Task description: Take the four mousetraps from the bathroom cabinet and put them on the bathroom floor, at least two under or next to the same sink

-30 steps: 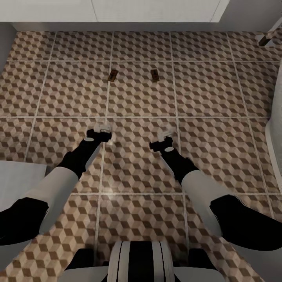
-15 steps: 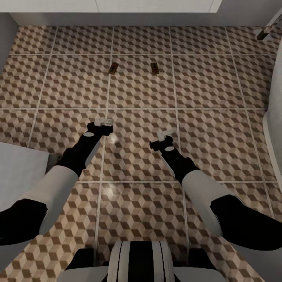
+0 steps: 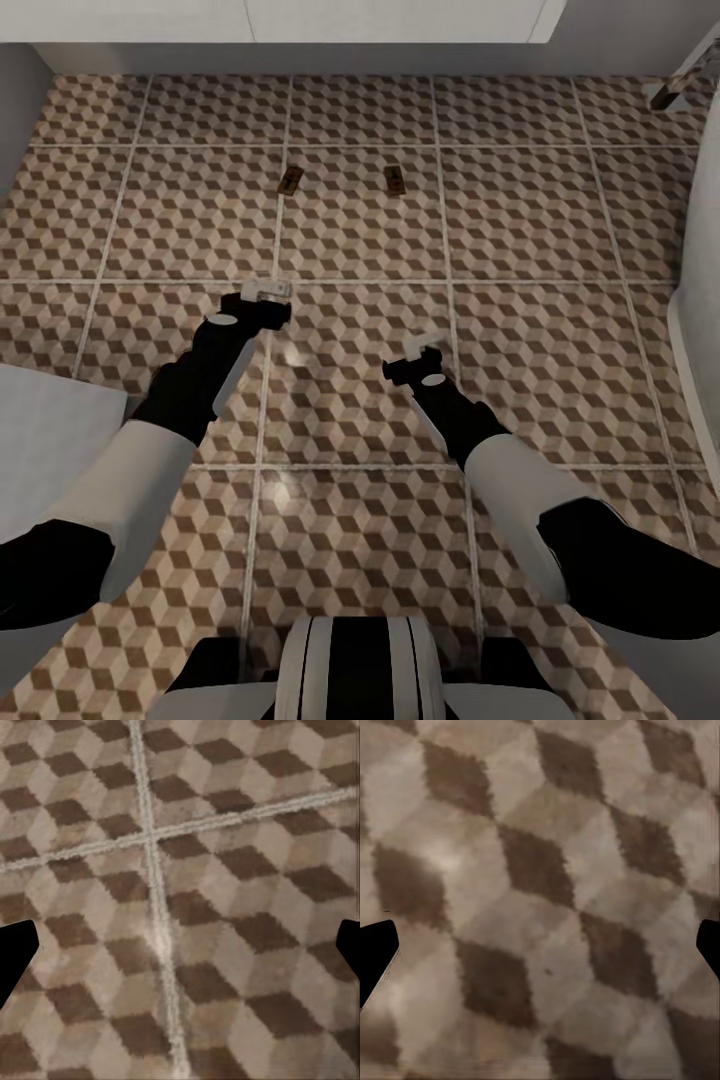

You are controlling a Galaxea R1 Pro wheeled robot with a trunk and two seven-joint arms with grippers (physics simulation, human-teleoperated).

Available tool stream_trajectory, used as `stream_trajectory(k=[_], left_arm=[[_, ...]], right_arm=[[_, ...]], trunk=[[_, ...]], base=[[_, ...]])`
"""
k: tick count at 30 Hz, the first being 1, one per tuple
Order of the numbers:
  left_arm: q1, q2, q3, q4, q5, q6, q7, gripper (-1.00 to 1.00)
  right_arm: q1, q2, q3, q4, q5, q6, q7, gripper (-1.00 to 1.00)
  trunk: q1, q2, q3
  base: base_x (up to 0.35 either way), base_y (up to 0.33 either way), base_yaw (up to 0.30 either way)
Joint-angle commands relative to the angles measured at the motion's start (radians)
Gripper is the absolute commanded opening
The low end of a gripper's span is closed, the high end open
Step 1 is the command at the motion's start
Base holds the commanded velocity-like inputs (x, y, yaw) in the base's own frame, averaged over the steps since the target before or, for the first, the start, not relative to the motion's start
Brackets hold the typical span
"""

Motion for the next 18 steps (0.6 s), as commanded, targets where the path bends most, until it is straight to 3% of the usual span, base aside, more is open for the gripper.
stream_trajectory(k=[1, 18], left_arm=[[0.0, 0.002, -0.005, -0.008, 0.009, 0.008, 0.009, 1.0], [0.02, 0.004, -0.005, -0.036, 0.007, 0.027, 0.009, 1.0]], right_arm=[[0.0, 0.0, 0.005, -0.001, 0.01, 0.009, -0.005, 1.0], [0.0, -0.003, 0.007, 0.0, 0.01, -0.001, -0.003, 1.0]], trunk=[[0.0, 0.0, 0.003], [-0.008, 0.004, 0.069]], base=[[0.0, 0.0, 0.0], [0.0, 0.0, 0.0]])
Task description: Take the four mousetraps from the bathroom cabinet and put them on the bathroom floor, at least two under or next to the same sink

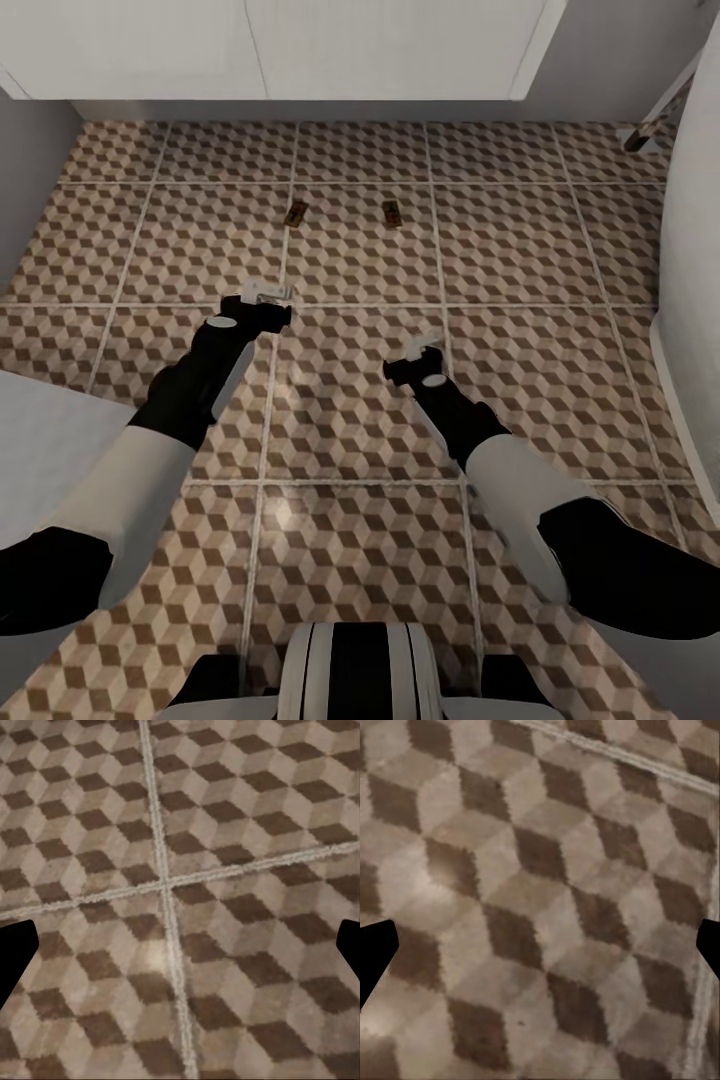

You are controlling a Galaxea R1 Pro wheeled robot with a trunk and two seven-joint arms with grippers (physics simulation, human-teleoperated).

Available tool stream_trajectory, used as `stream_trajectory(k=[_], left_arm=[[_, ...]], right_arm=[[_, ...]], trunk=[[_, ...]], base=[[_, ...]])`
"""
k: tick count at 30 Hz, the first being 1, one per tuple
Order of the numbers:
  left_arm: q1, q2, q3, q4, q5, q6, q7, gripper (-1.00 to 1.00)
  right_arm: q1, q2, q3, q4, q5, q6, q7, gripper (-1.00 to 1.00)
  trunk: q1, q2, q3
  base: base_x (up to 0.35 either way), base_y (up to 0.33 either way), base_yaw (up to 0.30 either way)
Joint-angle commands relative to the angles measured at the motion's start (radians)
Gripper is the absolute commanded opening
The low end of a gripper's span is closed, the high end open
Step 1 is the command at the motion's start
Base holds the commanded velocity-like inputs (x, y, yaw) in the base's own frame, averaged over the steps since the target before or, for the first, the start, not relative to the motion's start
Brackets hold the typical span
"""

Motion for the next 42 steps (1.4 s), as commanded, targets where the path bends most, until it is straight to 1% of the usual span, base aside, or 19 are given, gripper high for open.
stream_trajectory(k=[1, 6, 7, 11, 16, 20, 21, 24, 30, 31, 32, 33, 37, 38, 39, 40, 42], left_arm=[[0.004, 0.001, -0.004, -0.002, 0.008, 0.005, 0.008, 1.0], [0.033, 0.003, -0.004, -0.001, 0.008, 0.005, 0.009, 1.0], [0.043, 0.006, -0.005, 0.0, 0.008, 0.005, 0.009, 1.0], [0.072, 0.01, -0.005, 0.004, 0.008, 0.005, 0.009, 1.0], [0.105, 0.013, -0.005, 0.012, 0.009, 0.005, 0.009, 1.0], [0.132, 0.014, -0.004, 0.029, 0.009, 0.003, 0.01, 1.0], [0.145, 0.013, -0.004, 0.043, 0.009, 0.001, 0.011, 1.0], [0.161, 0.014, -0.004, 0.074, 0.009, -0.002, 0.011, 1.0], [0.179, 0.014, -0.004, 0.144, 0.009, -0.006, 0.011, 1.0], [0.183, 0.015, -0.004, 0.164, 0.009, -0.007, 0.011, 1.0], [0.194, 0.015, -0.004, 0.211, 0.01, -0.027, 0.011, 1.0], [0.198, 0.014, -0.004, 0.242, 0.01, -0.049, 0.012, 1.0], [0.203, 0.013, -0.004, 0.322, 0.012, -0.114, 0.012, 1.0], [0.204, 0.012, -0.004, 0.365, 0.013, -0.153, 0.012, 1.0], [0.205, 0.011, -0.004, 0.386, 0.014, -0.172, 0.012, 1.0], [0.205, 0.009, -0.004, 0.448, 0.015, -0.226, 0.012, 1.0], [0.206, 0.008, -0.004, 0.484, 0.015, -0.257, 0.012, 1.0]], right_arm=[[0.0, -0.001, 0.005, 0.0, 0.01, 0.004, -0.005, 1.0], [0.002, -0.012, 0.005, 0.011, 0.01, -0.029, -0.008, 1.0], [0.004, -0.019, 0.005, 0.013, 0.008, -0.037, -0.009, 1.0], [0.009, -0.039, 0.005, 0.027, 0.007, -0.046, -0.009, 1.0], [0.015, -0.048, 0.005, 0.052, 0.006, -0.052, -0.009, 1.0], [0.022, -0.062, 0.005, 0.093, 0.005, -0.063, -0.008, 1.0], [0.023, -0.068, 0.005, 0.118, 0.004, -0.079, -0.007, 1.0], [0.025, -0.074, 0.004, 0.157, 0.003, -0.119, -0.008, 1.0], [0.026, -0.083, 0.003, 0.257, 0.001, -0.211, -0.008, 1.0], [0.027, -0.085, 0.002, 0.287, 0.001, -0.239, -0.008, 1.0], [0.027, -0.093, 0.002, 0.332, 0.001, -0.282, -0.009, 1.0], [0.027, -0.099, 0.002, 0.35, 0.001, -0.297, -0.008, 1.0], [0.028, -0.11, 0.002, 0.376, 0.0, -0.317, -0.007, 1.0], [0.031, -0.113, 0.002, 0.382, 0.0, -0.324, -0.006, 1.0], [0.034, -0.115, 0.002, 0.384, 0.0, -0.326, -0.006, 1.0], [0.048, -0.118, 0.002, 0.389, 0.0, -0.331, -0.005, 1.0], [0.058, -0.12, 0.002, 0.39, 0.0, -0.333, -0.004, 1.0]], trunk=[[-0.001, 0.0, 0.003], [-0.003, 0.001, 0.023], [-0.003, 0.001, 0.027], [-0.005, 0.002, 0.042], [-0.007, 0.004, 0.061], [-0.009, 0.005, 0.077], [-0.01, 0.005, 0.081], [-0.011, 0.005, 0.092], [-0.014, 0.007, 0.117], [-0.014, 0.007, 0.121], [-0.014, 0.007, 0.126], [-0.015, 0.008, 0.131], [-0.017, 0.008, 0.151], [-0.017, 0.009, 0.156], [-0.018, 0.009, 0.162], [-0.018, 0.009, 0.167], [-0.019, 0.01, 0.178]], base=[[0.0, 0.0, 0.0], [0.0, 0.0, 0.0], [0.0, 0.0, 0.0], [0.0, 0.0, 0.0], [0.0, 0.0, 0.0], [0.0, 0.0, 0.0], [0.0, 0.0, 0.0], [0.0, 0.0, 0.0], [0.0, 0.0, 0.0], [0.0, 0.0, 0.0], [0.0, 0.0, 0.0], [0.0, 0.0, 0.0], [0.0, 0.0, 0.0], [0.0, 0.0, 0.0], [0.0, 0.0, 0.0], [0.0, 0.0, 0.0], [0.0, 0.0, 0.0]])
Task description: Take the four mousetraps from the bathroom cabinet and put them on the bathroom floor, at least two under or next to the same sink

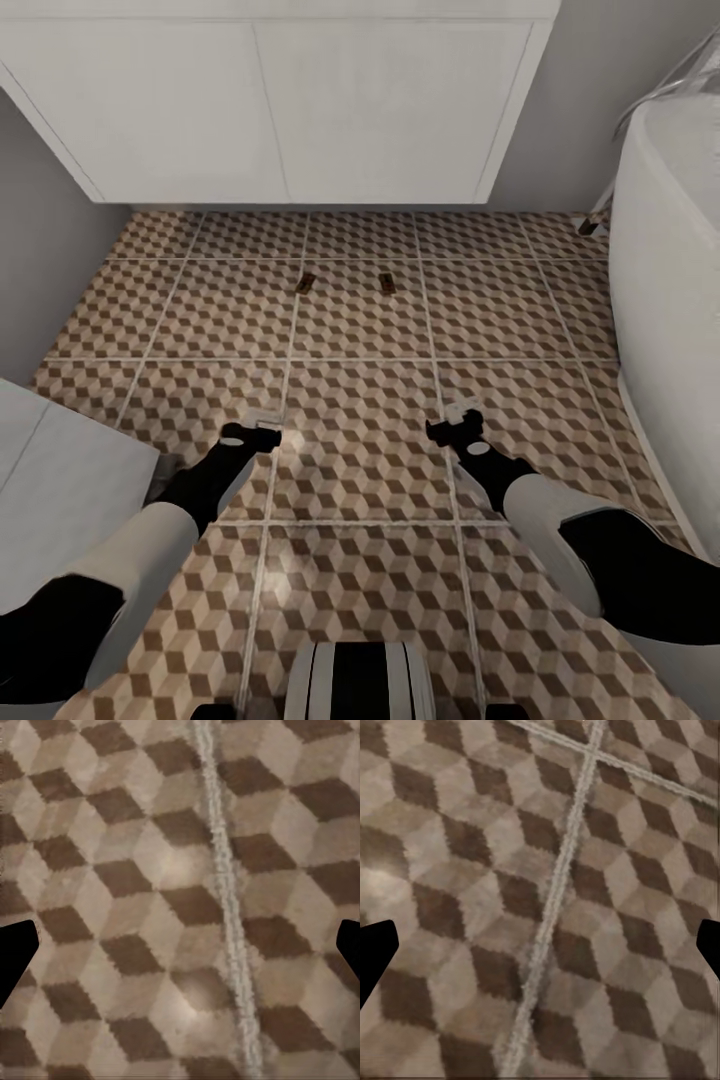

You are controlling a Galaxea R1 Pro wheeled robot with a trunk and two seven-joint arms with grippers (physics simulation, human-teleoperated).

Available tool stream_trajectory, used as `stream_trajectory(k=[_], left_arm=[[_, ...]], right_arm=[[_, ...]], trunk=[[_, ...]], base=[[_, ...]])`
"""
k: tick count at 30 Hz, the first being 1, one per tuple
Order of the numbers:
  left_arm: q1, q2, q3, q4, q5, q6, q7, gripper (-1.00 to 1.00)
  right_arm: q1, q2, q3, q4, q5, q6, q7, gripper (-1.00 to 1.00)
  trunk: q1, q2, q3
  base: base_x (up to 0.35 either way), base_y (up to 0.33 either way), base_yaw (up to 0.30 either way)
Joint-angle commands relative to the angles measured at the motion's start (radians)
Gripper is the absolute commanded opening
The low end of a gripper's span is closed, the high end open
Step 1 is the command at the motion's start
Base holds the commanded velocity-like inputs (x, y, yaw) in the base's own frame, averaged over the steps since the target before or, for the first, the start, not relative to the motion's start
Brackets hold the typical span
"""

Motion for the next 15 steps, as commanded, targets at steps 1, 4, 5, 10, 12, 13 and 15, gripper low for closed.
stream_trajectory(k=[1, 4, 5, 10, 12, 13, 15], left_arm=[[0.0, 0.001, -0.008, 0.015, 0.009, -0.009, 0.008, 1.0], [0.0, 0.0, -0.008, 0.059, 0.011, -0.045, 0.008, 1.0], [0.0, 0.0, -0.008, 0.073, 0.011, -0.056, 0.008, 1.0], [0.0, -0.001, -0.008, 0.138, 0.012, -0.116, 0.008, 1.0], [0.0, -0.004, -0.008, 0.169, 0.012, -0.149, 0.008, 1.0], [0.0, -0.009, -0.008, 0.183, 0.012, -0.159, 0.008, 1.0], [0.0, -0.014, -0.008, 0.199, 0.012, -0.166, 0.008, 1.0]], right_arm=[[0.004, -0.001, 0.001, 0.002, 0.01, -0.002, -0.006, 1.0], [0.016, -0.002, 0.001, 0.003, 0.009, -0.006, -0.006, 1.0], [0.019, -0.002, 0.001, 0.003, 0.009, -0.009, -0.006, 1.0], [0.042, -0.003, 0.001, 0.003, 0.009, -0.035, -0.007, 1.0], [0.053, -0.004, 0.001, 0.004, 0.01, -0.046, -0.007, 1.0], [0.056, -0.004, 0.001, 0.003, 0.01, -0.048, -0.007, 1.0], [0.059, -0.004, 0.001, 0.004, 0.009, -0.05, -0.007, 1.0]], trunk=[[-0.001, 0.0, 0.005], [-0.002, 0.001, 0.021], [-0.002, 0.001, 0.027], [-0.005, 0.002, 0.054], [-0.005, 0.003, 0.065], [-0.006, 0.003, 0.071], [-0.007, 0.003, 0.082]], base=[[0.0, 0.0, 0.0], [0.0, 0.0, 0.0], [0.0, 0.0, 0.0], [0.0, 0.0, 0.0], [0.0, 0.0, 0.0], [0.0, 0.0, 0.0], [0.0, 0.0, 0.0]])
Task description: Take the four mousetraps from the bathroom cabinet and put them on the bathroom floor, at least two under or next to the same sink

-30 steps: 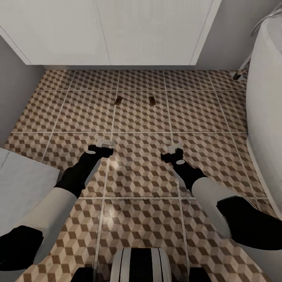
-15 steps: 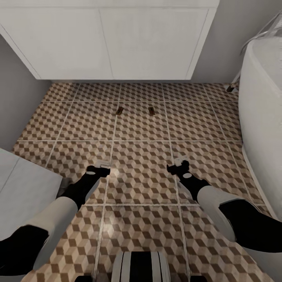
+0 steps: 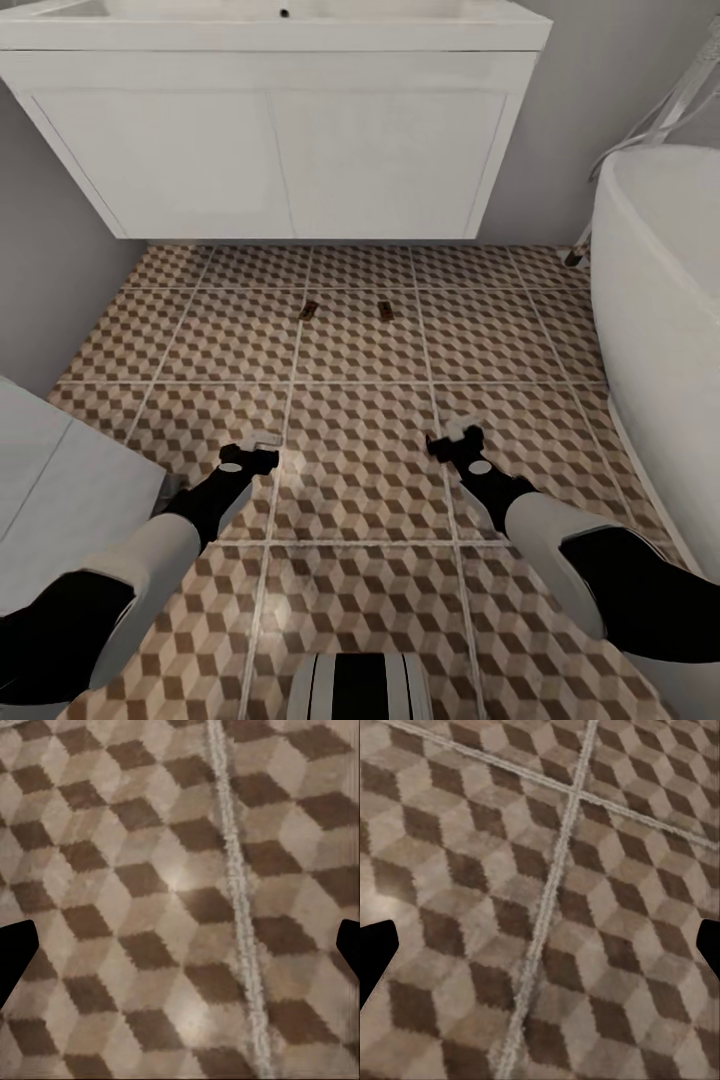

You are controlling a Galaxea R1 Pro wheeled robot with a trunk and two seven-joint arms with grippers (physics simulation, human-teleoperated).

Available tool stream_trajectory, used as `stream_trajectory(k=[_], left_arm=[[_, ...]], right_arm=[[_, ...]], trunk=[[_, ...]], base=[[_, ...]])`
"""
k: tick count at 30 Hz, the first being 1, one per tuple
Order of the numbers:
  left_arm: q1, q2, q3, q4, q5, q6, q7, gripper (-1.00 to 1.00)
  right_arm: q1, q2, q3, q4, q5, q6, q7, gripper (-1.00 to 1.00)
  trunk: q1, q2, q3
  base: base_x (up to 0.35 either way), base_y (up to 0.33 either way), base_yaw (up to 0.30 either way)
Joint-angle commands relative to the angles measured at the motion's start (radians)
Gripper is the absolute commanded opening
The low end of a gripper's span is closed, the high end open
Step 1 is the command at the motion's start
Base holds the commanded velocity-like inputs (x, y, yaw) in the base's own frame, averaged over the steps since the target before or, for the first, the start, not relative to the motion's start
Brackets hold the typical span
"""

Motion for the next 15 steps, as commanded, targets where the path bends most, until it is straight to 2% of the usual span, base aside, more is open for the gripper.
stream_trajectory(k=[1, 5, 9, 15], left_arm=[[0.0, -0.001, -0.008, 0.005, 0.009, 0.003, 0.006, 1.0], [0.0, -0.007, -0.008, 0.031, 0.009, -0.015, 0.006, 1.0], [0.0, -0.015, -0.008, 0.091, 0.009, -0.081, 0.006, 1.0], [0.0, -0.025, -0.008, 0.165, 0.009, -0.145, 0.006, 1.0]], right_arm=[[0.0, 0.0, 0.001, 0.002, 0.01, -0.002, -0.007, 1.0], [0.003, 0.0, 0.001, 0.002, 0.009, -0.004, -0.007, 1.0], [0.012, -0.001, 0.001, 0.003, 0.009, -0.005, -0.007, 1.0], [0.053, -0.001, 0.001, 0.002, 0.01, -0.006, -0.008, 1.0]], trunk=[[-0.001, 0.0, 0.005], [-0.002, 0.001, 0.027], [-0.004, 0.002, 0.048], [-0.007, 0.003, 0.081]], base=[[0.0, 0.0, 0.0], [0.0, 0.0, 0.0], [0.0, 0.0, 0.0], [0.0, 0.0, 0.0]])
